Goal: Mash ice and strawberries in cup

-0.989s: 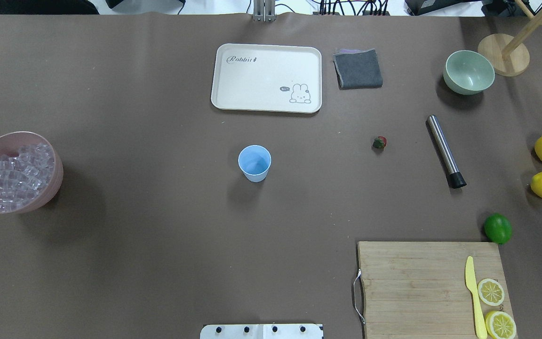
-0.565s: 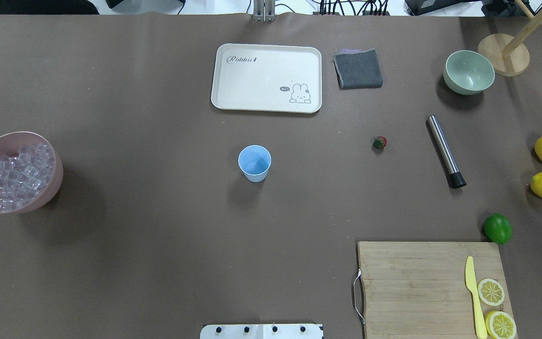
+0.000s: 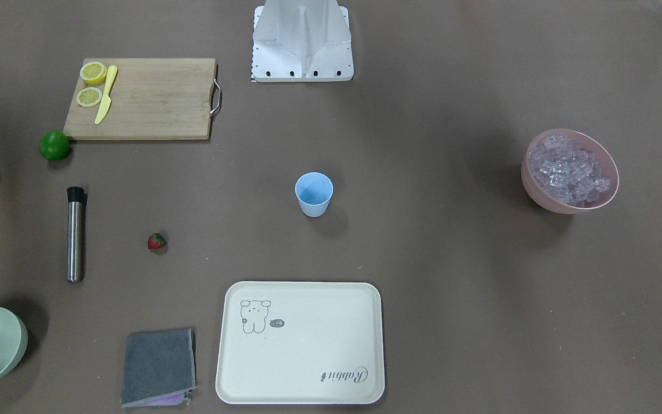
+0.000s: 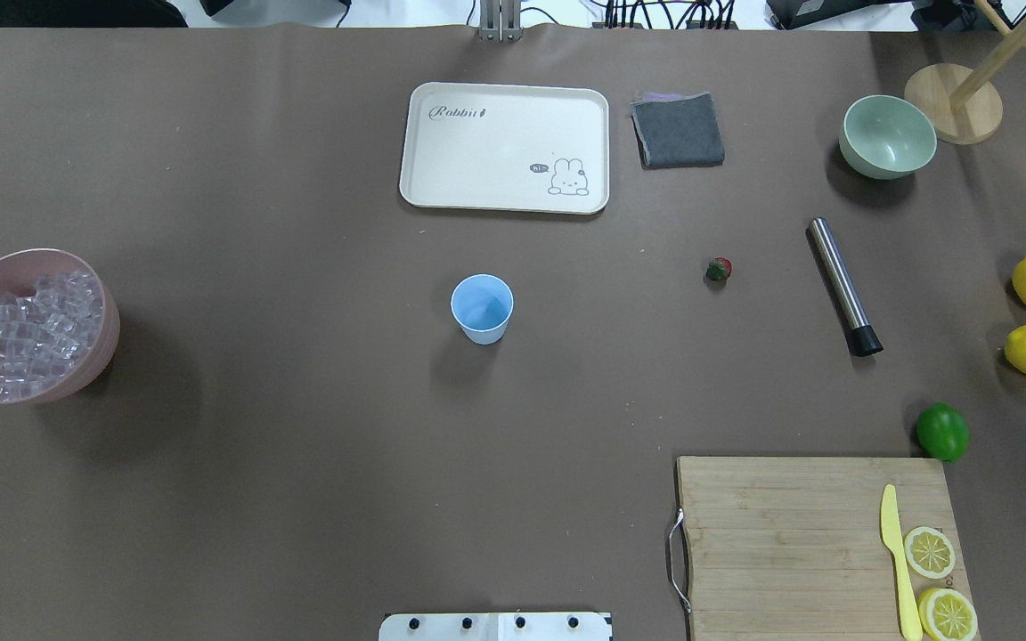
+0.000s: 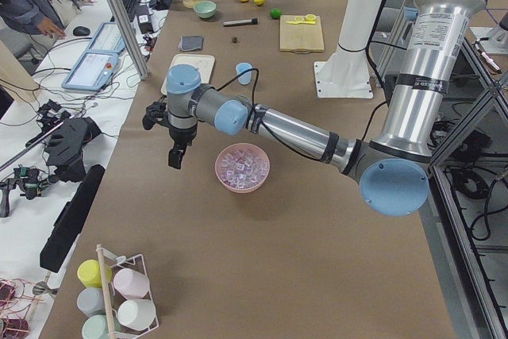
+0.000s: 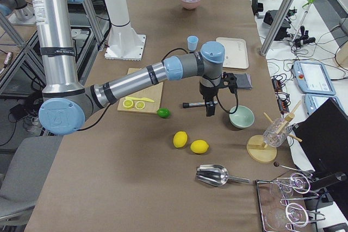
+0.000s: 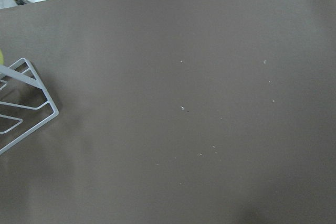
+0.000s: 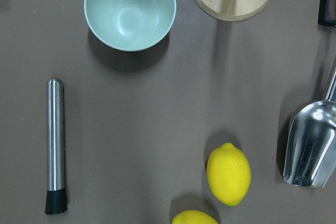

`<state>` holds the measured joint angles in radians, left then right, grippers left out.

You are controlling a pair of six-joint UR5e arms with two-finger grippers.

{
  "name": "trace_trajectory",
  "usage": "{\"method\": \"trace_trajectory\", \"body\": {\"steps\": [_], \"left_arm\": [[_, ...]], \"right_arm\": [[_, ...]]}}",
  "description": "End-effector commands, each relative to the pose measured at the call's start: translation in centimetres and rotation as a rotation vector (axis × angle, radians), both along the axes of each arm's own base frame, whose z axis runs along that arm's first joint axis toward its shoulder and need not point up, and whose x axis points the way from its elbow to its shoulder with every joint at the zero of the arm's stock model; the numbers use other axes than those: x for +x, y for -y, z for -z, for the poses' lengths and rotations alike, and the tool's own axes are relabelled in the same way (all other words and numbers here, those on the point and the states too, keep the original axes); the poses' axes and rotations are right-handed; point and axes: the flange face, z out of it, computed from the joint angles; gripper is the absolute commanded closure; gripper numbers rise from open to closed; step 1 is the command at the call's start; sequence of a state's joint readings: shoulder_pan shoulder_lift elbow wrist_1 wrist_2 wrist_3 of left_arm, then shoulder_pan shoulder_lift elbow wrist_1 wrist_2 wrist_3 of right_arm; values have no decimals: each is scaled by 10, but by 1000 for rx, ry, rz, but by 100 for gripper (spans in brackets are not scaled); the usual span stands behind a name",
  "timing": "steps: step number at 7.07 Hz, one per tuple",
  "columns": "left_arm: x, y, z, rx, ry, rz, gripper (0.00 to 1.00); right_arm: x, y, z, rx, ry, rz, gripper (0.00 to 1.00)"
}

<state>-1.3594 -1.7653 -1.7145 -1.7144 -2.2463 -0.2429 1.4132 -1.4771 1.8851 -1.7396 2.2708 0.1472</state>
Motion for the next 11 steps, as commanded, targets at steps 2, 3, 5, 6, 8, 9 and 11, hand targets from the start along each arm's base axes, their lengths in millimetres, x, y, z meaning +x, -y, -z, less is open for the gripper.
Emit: {"method": "trace_trajectory", "body": {"steps": [2, 3, 5, 6, 8, 9, 11], "left_arm": [[74, -41, -21, 148, -47, -151, 2], [82, -54, -30, 168, -56, -175, 2], [112, -68, -31, 213, -80, -247, 2], [124, -74, -28, 231, -106, -283, 3], [128, -104, -55, 287, -120, -348, 9], [128, -110, -61, 309, -114, -381, 9], [143, -128, -70, 311, -133, -436, 16]], "right_arm": [[1, -2, -5, -13, -6, -8, 0], [1, -1, -5, -14, -7, -10, 0], [1, 1, -5, -30, -10, -29, 0], [1, 2, -6, -31, -10, -29, 0], [4, 3, -7, -32, -14, -36, 0], [12, 1, -9, -33, -22, -49, 0], [24, -8, -16, -46, -22, -71, 0]]}}
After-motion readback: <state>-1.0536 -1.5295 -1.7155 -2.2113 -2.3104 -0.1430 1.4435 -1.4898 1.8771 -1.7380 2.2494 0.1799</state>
